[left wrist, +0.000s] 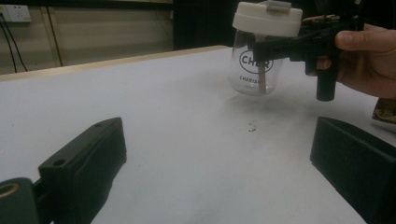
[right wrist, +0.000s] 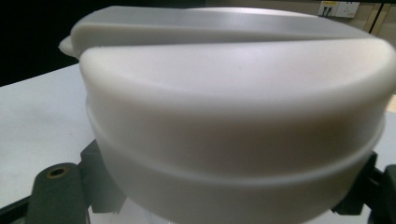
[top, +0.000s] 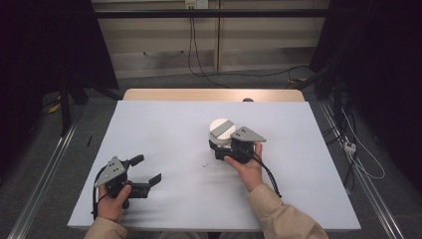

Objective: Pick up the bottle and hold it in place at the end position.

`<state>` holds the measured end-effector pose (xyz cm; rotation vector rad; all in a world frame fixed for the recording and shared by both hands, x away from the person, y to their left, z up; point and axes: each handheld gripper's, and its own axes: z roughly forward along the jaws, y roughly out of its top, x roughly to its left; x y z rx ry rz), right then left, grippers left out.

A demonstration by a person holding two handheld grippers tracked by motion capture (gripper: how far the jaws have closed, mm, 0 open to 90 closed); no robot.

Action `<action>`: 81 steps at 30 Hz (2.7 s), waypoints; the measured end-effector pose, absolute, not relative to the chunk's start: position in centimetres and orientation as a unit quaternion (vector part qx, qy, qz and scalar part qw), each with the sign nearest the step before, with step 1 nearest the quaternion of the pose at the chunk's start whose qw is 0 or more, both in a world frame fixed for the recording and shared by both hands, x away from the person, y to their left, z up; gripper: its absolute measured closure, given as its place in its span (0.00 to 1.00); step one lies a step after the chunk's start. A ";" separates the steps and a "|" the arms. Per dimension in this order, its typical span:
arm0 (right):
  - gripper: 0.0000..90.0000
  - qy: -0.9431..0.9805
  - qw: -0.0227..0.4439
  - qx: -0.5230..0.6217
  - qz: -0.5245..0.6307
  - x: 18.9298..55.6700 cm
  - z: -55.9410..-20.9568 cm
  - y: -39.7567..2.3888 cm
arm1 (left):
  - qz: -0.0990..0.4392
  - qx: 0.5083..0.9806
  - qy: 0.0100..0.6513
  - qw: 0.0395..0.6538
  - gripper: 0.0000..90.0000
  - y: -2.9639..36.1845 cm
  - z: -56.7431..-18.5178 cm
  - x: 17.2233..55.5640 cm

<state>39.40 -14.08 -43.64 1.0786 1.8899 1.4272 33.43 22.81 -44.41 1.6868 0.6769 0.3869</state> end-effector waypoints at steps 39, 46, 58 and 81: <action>0.20 0.701 0.270 0.409 0.518 41.8 -44.3 -13.3 | 0.165 0.727 0.288 0.601 0.04 22.8 -44.3 33.4; 0.20 0.699 0.268 0.415 0.517 42.1 -44.5 -13.6 | 0.166 0.727 0.288 0.600 0.04 22.8 -44.3 33.4; 0.20 0.700 0.267 0.418 0.513 42.6 -44.7 -13.8 | 0.166 0.729 0.288 0.599 0.04 22.8 -44.4 33.5; 0.20 0.704 0.263 0.414 0.514 43.4 -44.8 -13.0 | 0.165 0.728 0.289 0.599 0.04 22.8 -44.4 33.4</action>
